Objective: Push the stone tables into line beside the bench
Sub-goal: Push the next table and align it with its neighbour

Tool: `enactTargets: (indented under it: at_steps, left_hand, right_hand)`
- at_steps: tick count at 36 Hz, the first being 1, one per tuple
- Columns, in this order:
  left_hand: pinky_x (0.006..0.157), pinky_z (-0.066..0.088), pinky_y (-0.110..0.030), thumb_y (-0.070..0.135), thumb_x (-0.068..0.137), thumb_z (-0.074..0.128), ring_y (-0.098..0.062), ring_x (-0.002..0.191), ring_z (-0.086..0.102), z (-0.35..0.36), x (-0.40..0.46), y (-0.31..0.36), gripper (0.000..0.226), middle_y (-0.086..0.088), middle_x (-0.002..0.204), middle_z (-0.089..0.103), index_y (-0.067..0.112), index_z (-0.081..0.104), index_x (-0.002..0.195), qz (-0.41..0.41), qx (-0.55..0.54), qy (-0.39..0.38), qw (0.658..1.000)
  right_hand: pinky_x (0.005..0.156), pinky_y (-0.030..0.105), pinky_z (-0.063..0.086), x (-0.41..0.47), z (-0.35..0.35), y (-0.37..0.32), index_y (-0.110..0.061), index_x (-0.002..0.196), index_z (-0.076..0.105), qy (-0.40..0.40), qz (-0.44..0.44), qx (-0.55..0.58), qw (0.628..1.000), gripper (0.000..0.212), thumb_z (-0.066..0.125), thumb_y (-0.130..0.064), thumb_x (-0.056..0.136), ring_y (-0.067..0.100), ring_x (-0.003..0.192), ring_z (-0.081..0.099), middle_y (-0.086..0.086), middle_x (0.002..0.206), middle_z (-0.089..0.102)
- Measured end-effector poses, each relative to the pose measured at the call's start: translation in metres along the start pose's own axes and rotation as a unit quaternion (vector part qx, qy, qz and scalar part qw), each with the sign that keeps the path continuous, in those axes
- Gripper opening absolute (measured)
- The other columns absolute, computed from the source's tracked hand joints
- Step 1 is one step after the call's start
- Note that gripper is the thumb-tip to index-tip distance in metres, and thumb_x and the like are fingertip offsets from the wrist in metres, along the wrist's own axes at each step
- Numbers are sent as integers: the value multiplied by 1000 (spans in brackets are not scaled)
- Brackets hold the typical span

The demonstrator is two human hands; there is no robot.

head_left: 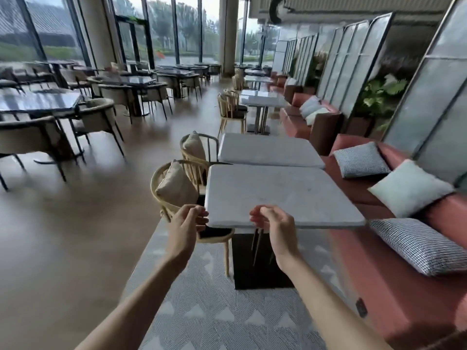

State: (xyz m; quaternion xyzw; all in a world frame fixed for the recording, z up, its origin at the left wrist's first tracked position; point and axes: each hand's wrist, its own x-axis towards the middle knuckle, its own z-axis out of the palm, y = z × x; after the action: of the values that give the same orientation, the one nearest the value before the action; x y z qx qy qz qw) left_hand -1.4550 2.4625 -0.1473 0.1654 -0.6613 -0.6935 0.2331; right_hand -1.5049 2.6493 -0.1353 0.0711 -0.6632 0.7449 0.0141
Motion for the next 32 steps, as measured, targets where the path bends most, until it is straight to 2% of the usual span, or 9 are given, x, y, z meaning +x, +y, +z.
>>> enactTargets:
  at_steps: [2, 7, 12, 16, 19, 23, 27, 29, 32]
  left_hand:
    - [63, 54, -19, 11, 99, 48, -19, 79, 66, 12, 39, -15, 23, -12, 89, 72, -1, 67, 96, -5, 19, -2, 1000]
    - [73, 52, -36, 13, 97, 50, -23, 80, 64, 35, 138, -58, 22, -10, 86, 70, 4, 69, 91, -25, 69, 7, 997]
    - [86, 53, -48, 22, 94, 50, -27, 86, 65, 43, 224, -98, 23, -8, 92, 72, 10, 69, 91, -74, 136, 8, 988]
    - [76, 51, -35, 31, 91, 51, -22, 88, 65, 44, 271, -134, 24, 1, 90, 71, 17, 71, 89, -78, 210, -7, 974]
    - [81, 48, -39, 36, 89, 47, -19, 87, 58, 43, 298, -171, 35, 1, 89, 66, 10, 71, 89, -50, 292, -44, 954]
    - [90, 33, -29, 31, 98, 48, -11, 106, 44, 44, 329, -238, 28, -1, 118, 60, 15, 70, 107, -28, 377, -99, 921]
    - [112, 29, -36, 38, 100, 44, -19, 136, 37, 56, 353, -297, 41, -2, 147, 46, 17, 58, 132, 0, 442, -169, 881]
    - [118, 26, -38, 41, 101, 41, -20, 142, 32, 63, 363, -324, 45, -2, 154, 39, 18, 51, 139, 19, 474, -212, 855]
    - [122, 19, -38, 46, 102, 36, -19, 147, 27, 75, 375, -362, 53, -3, 160, 31, 18, 44, 146, 85, 520, -248, 813]
  right_hand:
    - [70, 25, 56, 39, 5, 18, -4, 87, 73, 7, 8, -20, 1000, 21, 53, -11, 92, 20, 78, 71, 9, 83, 76]
    - [77, 38, 55, 138, 29, 79, -10, 80, 73, 9, 47, -62, 997, 23, 55, -23, 83, 21, 78, 69, 8, 79, 75]
    - [72, 34, 54, 217, 51, 138, -13, 76, 72, 9, 113, -100, 988, 26, 56, -33, 73, 18, 72, 68, 3, 73, 74]
    - [77, 39, 55, 262, 60, 184, -17, 74, 71, 2, 156, -166, 974, 23, 56, -34, 76, 20, 75, 69, 1, 72, 75]
    - [70, 34, 55, 284, 65, 220, -20, 75, 70, -10, 174, -236, 956, 21, 56, -35, 82, 18, 79, 70, -4, 73, 74]
    - [57, 22, 38, 306, 67, 268, -28, 80, 63, -43, 173, -348, 921, 22, 49, -43, 84, 8, 76, 63, -16, 77, 66]
    - [82, 32, 45, 323, 68, 325, -22, 101, 63, -69, 143, -469, 869, 19, 51, -35, 93, 18, 102, 58, -4, 105, 64]
    - [97, 34, 39, 330, 69, 353, -17, 112, 61, -83, 104, -532, 836, 26, 51, -33, 94, 19, 113, 49, -1, 120, 56]
    - [106, 34, 30, 342, 70, 390, -15, 125, 54, -110, 41, -613, 781, 37, 50, -35, 94, 20, 127, 42, 1, 135, 48]
